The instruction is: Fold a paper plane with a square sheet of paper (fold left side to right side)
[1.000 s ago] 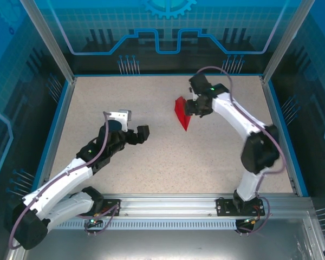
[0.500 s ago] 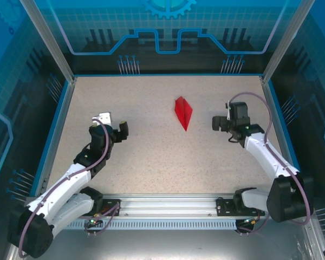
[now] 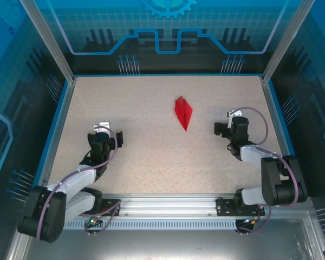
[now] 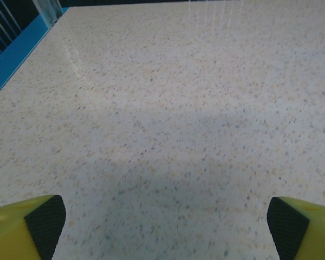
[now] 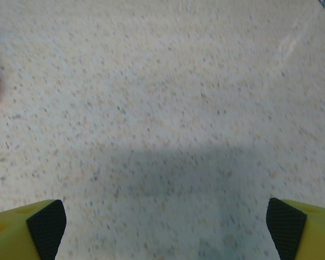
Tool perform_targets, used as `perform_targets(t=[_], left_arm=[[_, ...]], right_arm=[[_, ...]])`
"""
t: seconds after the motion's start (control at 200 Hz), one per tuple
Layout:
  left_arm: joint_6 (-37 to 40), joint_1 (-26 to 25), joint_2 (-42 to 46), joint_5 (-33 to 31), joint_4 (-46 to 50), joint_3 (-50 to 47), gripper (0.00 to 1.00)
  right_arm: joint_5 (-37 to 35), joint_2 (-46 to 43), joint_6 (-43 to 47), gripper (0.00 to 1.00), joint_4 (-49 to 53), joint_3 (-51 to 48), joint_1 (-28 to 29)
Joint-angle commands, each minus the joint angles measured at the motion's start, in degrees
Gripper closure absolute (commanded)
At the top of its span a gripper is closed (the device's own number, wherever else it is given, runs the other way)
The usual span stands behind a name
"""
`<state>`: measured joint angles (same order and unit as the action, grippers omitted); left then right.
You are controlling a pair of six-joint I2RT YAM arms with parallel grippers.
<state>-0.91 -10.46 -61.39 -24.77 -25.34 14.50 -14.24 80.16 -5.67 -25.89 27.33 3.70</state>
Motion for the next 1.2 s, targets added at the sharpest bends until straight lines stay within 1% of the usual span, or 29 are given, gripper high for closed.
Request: perform_targets(t=[0.0, 0.085, 0.135, 0.18, 0.215, 0.245, 0.315, 0.375, 0.42, 0.455, 0.505, 0.93, 1.05, 1.195], left_arm=[[2.4, 4.0, -3.7, 9.9, -14.4, -1.2, 0.01], [2.3, 6.2, -7.6, 14.8, -19.0, -0.6, 0.01], [2.4, 7.3, -9.8, 17.5, -20.3, 0.3, 0.01], [2.4, 8.0, -11.6, 21.2, -20.7, 1.3, 0.01], [2.8, 8.4, -13.9, 23.8, -23.2, 1.3, 0.01], [3.6, 8.4, -16.0, 24.8, -25.4, 1.3, 0.01], [3.9, 8.5, -21.6, 24.4, -29.5, 1.9, 0.01], [4.3, 8.5, -25.2, 24.9, -29.7, 3.9, 0.01], [3.7, 8.8, -24.3, 24.5, -24.0, 6.2, 0.01], [3.0, 9.2, -25.3, 23.2, -23.7, 7.2, 0.01], [1.4, 9.6, -25.4, 21.0, -19.7, 9.3, 0.01], [0.7, 10.2, -25.4, 20.9, -19.7, 9.2, 0.01], [0.7, 10.2, -25.5, 21.0, -19.6, 9.3, 0.01], [0.7, 10.2, -25.4, 21.1, -19.6, 9.4, 0.01]], right_arm=[[3.6, 4.3, 3.2, 0.01, -14.3, -1.6, -0.2], [4.4, 5.0, 4.3, 0.01, -16.7, -2.7, 0.4], [5.1, 5.8, 4.8, 0.01, -18.5, -3.3, 0.5], [5.4, 5.9, 5.0, 0.01, -18.6, -3.4, 0.4], [5.7, 5.9, 4.9, 0.01, -18.5, -3.4, 0.5], [5.8, 5.9, 5.0, 0.01, -18.6, -3.4, 0.4], [6.1, 5.9, 4.9, 0.01, -18.8, -3.5, 0.3], [6.2, 5.9, 4.9, 0.01, -18.8, -3.6, 0.3], [6.3, 5.8, 5.0, 0.01, -18.8, -3.6, 0.3], [6.2, 5.9, 5.0, 0.01, -18.8, -3.6, 0.2], [6.2, 5.9, 5.0, 0.01, -18.8, -3.6, 0.3], [6.2, 6.0, 5.6, 0.01, -18.4, -3.2, 0.7], [7.9, 6.0, 6.2, 0.01, -17.7, -2.9, 0.7], [7.9, 6.0, 6.2, 0.01, -17.7, -2.9, 0.7]])
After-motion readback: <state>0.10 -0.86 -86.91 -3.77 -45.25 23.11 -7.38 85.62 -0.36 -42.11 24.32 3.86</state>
